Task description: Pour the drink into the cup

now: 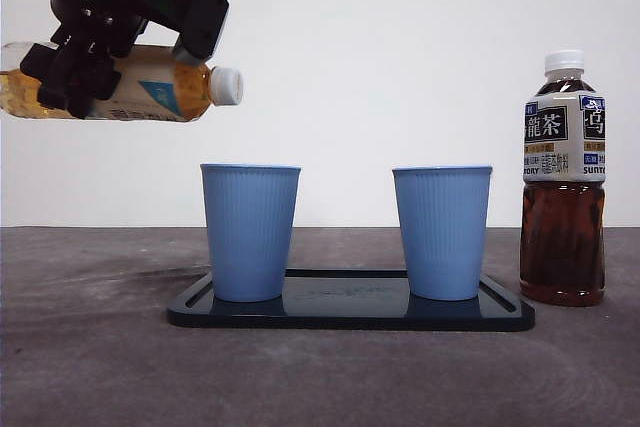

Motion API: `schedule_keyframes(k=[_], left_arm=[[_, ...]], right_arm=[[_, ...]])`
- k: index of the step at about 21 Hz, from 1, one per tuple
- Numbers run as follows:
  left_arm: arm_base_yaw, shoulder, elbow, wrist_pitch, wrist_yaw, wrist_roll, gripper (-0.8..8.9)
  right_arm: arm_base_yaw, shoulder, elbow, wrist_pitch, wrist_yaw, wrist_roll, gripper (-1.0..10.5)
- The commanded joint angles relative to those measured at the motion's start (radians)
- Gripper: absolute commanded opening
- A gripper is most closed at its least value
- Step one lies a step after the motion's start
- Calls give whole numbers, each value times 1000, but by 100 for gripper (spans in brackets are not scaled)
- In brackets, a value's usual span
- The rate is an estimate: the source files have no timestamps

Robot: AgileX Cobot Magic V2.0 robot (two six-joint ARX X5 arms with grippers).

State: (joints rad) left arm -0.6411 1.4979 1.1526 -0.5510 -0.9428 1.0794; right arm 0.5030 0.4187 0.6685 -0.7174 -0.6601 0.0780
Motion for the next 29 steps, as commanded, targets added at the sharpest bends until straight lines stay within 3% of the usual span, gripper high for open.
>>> schedule_keyframes(k=[1, 10, 15, 22, 29], left_arm=[[-6, 5, 34, 22, -10, -151, 149], [4, -98, 34, 17, 294, -635, 149], [68, -182, 33, 13, 534, -899, 149], [164, -264, -23, 157, 760, -1062, 151], [188, -308, -227, 409, 773, -1189, 151]], right_arm=[[6, 5, 16, 5, -1, -11, 463], [6, 5, 16, -31, 8, -11, 463], [6, 5, 16, -34, 10, -9, 463], [6, 5, 16, -40, 14, -6, 463], [5, 5, 16, -39, 36, 13, 463]])
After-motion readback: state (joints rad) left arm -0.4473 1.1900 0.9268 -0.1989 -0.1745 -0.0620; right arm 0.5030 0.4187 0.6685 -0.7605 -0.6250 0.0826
